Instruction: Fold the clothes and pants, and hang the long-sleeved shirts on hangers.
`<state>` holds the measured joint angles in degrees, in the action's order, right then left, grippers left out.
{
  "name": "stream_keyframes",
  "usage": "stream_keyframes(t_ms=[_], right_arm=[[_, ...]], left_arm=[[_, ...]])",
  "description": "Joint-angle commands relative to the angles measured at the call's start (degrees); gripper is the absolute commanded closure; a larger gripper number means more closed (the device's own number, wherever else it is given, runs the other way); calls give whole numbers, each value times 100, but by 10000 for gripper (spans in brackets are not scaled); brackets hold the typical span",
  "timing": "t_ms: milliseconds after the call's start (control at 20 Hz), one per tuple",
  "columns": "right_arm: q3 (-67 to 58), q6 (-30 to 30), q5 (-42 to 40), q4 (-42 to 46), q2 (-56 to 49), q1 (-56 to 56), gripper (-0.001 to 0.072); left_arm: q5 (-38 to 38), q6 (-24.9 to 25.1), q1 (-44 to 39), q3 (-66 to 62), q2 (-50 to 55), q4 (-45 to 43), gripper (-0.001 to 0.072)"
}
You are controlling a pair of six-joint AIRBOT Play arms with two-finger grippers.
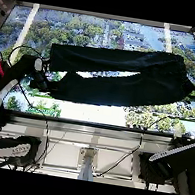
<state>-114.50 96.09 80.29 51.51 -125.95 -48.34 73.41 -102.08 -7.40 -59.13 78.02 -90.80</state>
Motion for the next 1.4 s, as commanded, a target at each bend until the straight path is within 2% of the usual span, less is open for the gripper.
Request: stream_keyframes(t_ms=[0, 50, 100, 200, 350, 600, 700, 800, 1000, 1050, 1150, 1250, 1300, 1350], right_arm=[[4, -79, -393, -330, -129, 127, 298], [2, -81, -442, -352, -122, 168, 457], [-2, -79, -446, -369, -105, 170, 692], [-9, -131, -413, -358, 15, 153, 686], [-9, -138, -221, -81, 422, -28, 686], [26, -138, 1134, 1786, 1163, -463, 687], [142, -125, 1338, 1888, 1414, -647, 687], [192, -127, 1558, 1912, 1572, -782, 687], [402, -101, 1919, 1941, 1714, -837, 686], [505, -96, 1939, 1941, 1727, -791, 686], [715, -81, 2028, 1945, 1727, -664, 685], [927, -81, 2087, 1934, 1742, -535, 686], [1047, -90, 1965, 1950, 1801, -503, 686], [1209, -85, 1751, 1978, 1919, -483, 686]], left_arm=[[-37, -17, 2, 15, -37, -7, 683], [-42, -17, 11, 15, -37, -9, 683], [-81, -17, 26, 15, -39, -13, 684], [-278, -24, 76, 15, -39, -9, 684], [-767, -317, 247, 15, -81, -9, 683], [-1397, -881, 391, 76, -160, -11, 683], [-1580, -1108, 385, 310, -260, -57, 683], [-1989, -1565, 407, 754, -551, -74, 684], [-2905, -2861, 380, 1862, -1394, -70, 683], [-3088, -3064, 378, 2140, -1633, -9, 683], [-3202, -3134, 315, 2516, -2070, 105, 683], [-3318, -3519, 177, 2771, -2564, -37, 684], [-3368, -3858, 122, 2874, -2811, -306, 683], [-3375, -4441, 107, 2977, -3082, -654, 684]])
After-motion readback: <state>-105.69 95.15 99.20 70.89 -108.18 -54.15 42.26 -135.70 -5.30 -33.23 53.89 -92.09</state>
